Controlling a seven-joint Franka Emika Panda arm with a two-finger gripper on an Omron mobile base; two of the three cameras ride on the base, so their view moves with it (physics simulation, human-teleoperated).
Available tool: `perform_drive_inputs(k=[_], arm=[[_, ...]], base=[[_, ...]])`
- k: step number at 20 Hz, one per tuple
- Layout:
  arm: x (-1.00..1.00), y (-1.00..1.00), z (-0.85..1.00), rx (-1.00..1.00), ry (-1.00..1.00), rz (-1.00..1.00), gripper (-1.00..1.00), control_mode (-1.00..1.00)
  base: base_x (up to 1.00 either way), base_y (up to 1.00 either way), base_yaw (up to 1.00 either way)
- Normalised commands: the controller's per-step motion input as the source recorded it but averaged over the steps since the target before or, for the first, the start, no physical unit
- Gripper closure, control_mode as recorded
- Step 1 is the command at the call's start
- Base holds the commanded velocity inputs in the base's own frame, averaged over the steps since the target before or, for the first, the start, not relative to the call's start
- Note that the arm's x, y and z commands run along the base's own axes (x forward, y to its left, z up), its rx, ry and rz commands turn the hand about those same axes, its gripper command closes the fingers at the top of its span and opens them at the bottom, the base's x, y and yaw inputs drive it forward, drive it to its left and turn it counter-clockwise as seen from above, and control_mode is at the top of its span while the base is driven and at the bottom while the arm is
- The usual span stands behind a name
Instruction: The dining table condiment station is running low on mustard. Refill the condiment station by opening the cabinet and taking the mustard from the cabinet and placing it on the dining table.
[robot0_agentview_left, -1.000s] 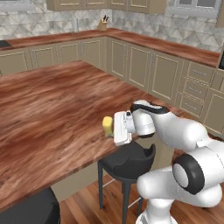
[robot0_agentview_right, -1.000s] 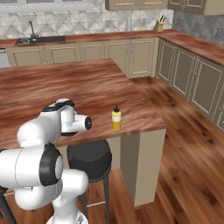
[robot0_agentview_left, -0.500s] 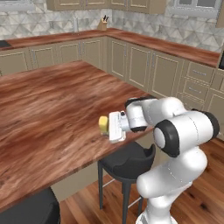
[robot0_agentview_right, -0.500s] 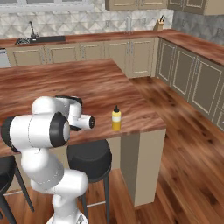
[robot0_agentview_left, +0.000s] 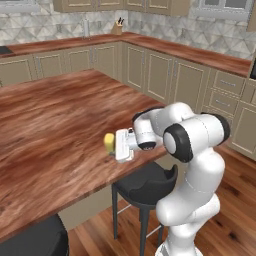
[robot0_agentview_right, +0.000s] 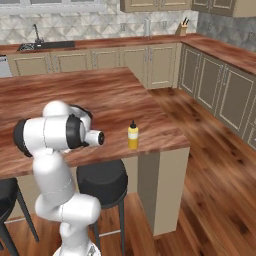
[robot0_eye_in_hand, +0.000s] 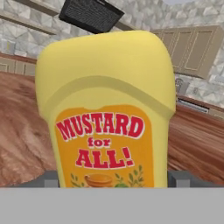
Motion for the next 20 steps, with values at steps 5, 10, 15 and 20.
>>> perform_drive_inputs(k=[5, 10, 15, 20], arm=[[0.15, 0.07, -0.21, 0.05, 0.0, -0.01, 1.0, -1.0], [0.0, 0.0, -0.09, 0.11, 0.0, -0.04, 1.0, -1.0], [0.0, -0.12, -0.15, 0.06, 0.01, -0.08, 1.0, -1.0], [0.05, -0.31, -0.25, 0.0, 0.13, -0.15, 1.0, -1.0]], base=[[0.0, 0.0, 0.0], [0.0, 0.0, 0.0], [0.0, 0.0, 0.0], [0.0, 0.0, 0.0]])
